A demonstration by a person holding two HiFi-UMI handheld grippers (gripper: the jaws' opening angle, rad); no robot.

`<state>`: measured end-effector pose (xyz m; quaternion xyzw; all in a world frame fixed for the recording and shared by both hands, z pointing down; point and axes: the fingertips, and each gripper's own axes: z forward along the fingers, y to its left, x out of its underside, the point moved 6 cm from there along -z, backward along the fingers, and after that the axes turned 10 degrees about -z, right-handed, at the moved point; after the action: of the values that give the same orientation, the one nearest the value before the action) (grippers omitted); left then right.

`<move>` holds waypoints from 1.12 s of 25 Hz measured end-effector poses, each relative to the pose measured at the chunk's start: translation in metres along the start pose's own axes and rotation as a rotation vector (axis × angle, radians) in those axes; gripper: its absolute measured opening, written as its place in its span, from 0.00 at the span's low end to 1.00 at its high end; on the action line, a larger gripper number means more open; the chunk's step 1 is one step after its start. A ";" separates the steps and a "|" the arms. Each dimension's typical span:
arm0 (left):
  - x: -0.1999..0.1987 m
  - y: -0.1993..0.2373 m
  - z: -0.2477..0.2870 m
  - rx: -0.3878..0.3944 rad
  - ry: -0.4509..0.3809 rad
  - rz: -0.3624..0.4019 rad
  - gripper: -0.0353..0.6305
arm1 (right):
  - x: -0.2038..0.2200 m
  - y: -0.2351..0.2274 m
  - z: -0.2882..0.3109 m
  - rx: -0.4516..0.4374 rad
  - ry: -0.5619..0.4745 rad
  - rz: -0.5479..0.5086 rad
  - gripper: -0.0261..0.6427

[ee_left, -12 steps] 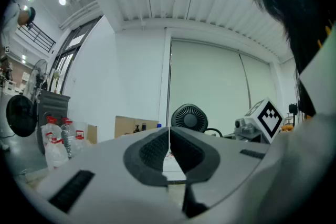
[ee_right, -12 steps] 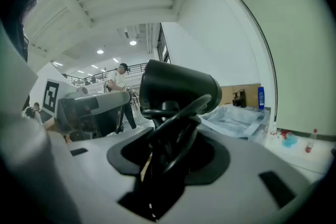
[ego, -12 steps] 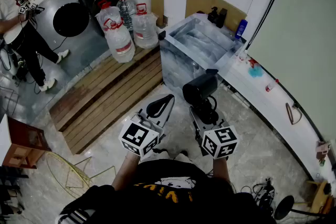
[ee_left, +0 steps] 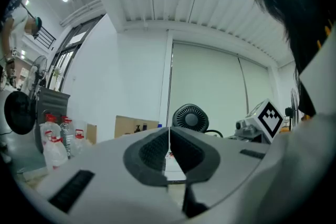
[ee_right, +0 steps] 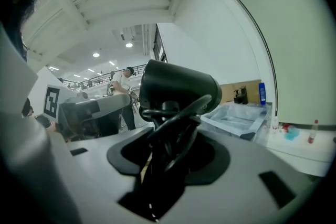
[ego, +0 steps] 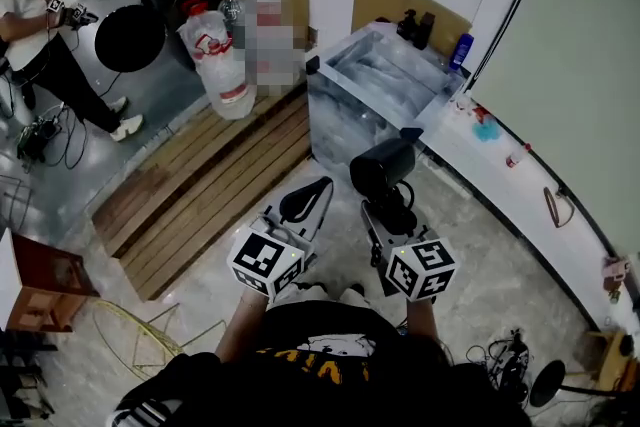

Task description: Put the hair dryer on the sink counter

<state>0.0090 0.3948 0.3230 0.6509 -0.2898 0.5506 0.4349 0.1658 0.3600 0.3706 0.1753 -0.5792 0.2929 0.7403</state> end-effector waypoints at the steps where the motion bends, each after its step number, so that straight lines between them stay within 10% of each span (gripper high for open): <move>1: -0.001 0.004 -0.002 0.002 0.000 0.001 0.07 | 0.000 0.003 0.003 0.004 0.001 0.001 0.30; 28: 0.002 0.101 0.050 -0.037 0.022 -0.036 0.07 | -0.013 -0.045 0.113 -0.017 0.032 -0.014 0.30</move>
<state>-0.0533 0.3050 0.3492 0.6419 -0.2834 0.5443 0.4597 0.1072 0.2551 0.3915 0.1683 -0.5686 0.2854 0.7529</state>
